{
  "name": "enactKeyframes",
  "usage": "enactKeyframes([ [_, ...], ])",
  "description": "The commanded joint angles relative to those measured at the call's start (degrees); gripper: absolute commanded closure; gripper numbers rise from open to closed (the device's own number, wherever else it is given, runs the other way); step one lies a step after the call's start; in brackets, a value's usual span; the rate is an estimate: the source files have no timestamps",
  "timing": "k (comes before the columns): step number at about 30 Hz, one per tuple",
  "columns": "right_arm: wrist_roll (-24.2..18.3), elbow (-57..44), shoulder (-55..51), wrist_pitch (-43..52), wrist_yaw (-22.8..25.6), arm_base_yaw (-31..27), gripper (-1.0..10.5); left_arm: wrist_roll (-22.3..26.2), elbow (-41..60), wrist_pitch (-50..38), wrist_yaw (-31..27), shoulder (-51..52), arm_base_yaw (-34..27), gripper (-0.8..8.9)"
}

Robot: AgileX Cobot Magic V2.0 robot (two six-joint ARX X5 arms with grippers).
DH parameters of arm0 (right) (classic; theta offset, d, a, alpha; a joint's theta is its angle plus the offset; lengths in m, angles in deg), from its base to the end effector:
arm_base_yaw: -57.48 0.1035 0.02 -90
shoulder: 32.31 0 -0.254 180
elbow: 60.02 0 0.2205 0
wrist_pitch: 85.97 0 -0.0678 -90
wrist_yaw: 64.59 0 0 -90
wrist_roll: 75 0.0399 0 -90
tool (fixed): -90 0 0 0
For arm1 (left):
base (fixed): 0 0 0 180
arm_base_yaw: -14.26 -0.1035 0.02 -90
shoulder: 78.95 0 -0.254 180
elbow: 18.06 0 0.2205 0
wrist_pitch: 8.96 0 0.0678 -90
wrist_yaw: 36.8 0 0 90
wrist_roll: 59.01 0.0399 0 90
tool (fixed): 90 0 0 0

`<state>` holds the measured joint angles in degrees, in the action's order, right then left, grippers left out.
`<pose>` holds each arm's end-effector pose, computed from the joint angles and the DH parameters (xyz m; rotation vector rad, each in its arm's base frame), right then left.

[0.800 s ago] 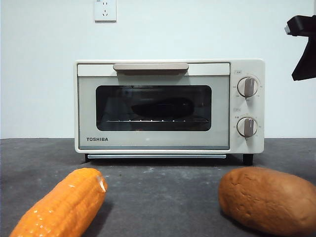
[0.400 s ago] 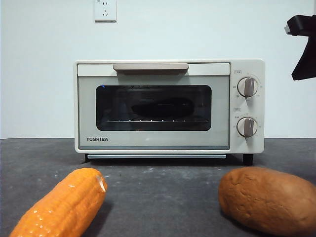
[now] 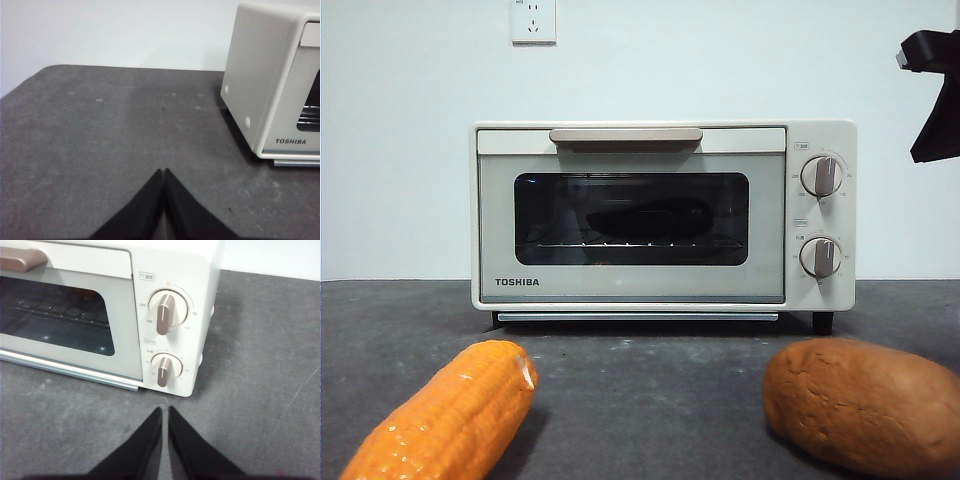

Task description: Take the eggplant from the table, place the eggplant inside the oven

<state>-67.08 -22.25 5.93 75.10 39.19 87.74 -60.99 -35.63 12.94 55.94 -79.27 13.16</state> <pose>0.1270 0.0631 0.2235 0.0088 0.3337 0.2623 0.0839 -0.0003 0.1616 -0.0373 0.0816 -0.0272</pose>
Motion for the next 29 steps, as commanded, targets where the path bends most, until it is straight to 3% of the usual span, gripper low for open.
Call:
enactKeyframes([
  [1, 0.66, 0.09, 0.20, 0.59, 0.20, 0.24, 9.4, 0.92, 1.57, -0.28, 0.00, 0.15, -0.13, 8.07],
  [17, 0.66, 0.09, 0.11, 0.50, 0.20, 0.26, 9.4, 0.92, 1.55, -0.11, 0.02, 0.13, -0.11, 8.07],
  [21, 0.50, 0.07, -5.07, -0.74, 0.46, 0.09, 9.4, 0.92, 1.55, -0.11, 0.00, 0.13, -0.11, 8.07],
  [24, -6.05, 0.07, -12.02, -0.74, 2.43, -1.09, 9.4, 0.92, 1.55, -0.13, 0.00, 0.13, -0.11, 8.07],
  [29, -8.81, -1.51, -23.56, -0.66, 2.49, -9.09, 9.4, 0.92, 1.55, -0.11, 0.02, 0.13, -0.11, 8.07],
])
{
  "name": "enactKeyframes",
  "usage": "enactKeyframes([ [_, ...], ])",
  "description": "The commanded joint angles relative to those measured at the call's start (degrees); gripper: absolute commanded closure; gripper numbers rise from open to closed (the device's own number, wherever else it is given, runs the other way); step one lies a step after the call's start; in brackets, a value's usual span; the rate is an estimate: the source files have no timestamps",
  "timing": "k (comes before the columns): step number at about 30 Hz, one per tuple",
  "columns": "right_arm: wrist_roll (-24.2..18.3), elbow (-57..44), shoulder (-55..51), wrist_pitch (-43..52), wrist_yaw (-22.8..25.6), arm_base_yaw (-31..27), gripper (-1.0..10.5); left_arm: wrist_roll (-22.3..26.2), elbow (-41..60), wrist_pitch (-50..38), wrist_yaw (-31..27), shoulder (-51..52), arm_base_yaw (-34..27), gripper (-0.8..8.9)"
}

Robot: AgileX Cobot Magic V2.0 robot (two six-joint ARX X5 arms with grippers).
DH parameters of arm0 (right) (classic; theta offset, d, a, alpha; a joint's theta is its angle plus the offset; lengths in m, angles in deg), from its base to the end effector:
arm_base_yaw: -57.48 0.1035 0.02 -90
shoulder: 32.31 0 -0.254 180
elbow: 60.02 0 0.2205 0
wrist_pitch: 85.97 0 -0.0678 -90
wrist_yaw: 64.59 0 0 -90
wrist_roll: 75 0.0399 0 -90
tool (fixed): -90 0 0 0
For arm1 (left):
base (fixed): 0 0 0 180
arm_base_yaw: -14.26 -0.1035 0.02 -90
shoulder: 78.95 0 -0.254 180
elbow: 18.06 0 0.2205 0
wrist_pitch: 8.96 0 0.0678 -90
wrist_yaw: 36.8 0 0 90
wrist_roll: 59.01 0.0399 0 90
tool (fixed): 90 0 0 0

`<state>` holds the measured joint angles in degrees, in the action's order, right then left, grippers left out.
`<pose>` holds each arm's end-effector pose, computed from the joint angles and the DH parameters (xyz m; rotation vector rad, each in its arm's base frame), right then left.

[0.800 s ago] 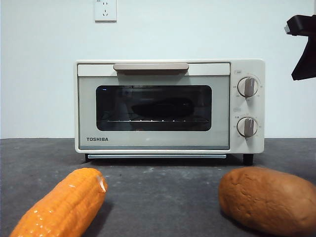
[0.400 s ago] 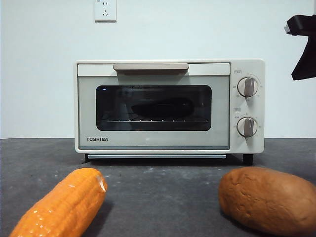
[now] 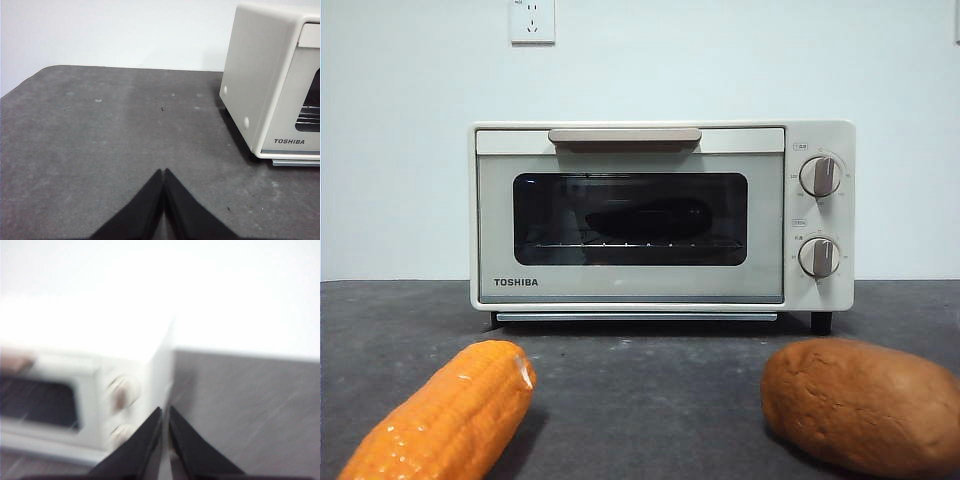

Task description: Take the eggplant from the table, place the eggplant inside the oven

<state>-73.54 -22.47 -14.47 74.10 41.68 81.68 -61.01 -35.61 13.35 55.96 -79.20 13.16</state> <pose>0.0884 0.0275 0.2553 0.0241 0.0054 0.1384 0.0838 -0.0003 0.1608 -0.0378 0.0879 -0.0274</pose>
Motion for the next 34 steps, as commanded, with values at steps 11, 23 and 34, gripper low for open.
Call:
enactKeyframes([
  [11, -1.42, -15.04, -16.28, 0.98, -15.15, -22.38, 9.4, 0.94, 1.53, -0.52, 0.00, 0.07, -0.11, 8.07],
  [23, 3.26, -20.94, -17.64, -3.43, -22.53, -24.35, 9.4, 0.94, 1.53, -0.52, 0.00, 0.09, -0.11, 8.07],
  [34, 3.23, -20.92, -17.64, -1.33, -21.73, -24.35, 9.4, 0.94, 1.53, -0.52, -0.02, 0.07, -0.11, 8.07],
])
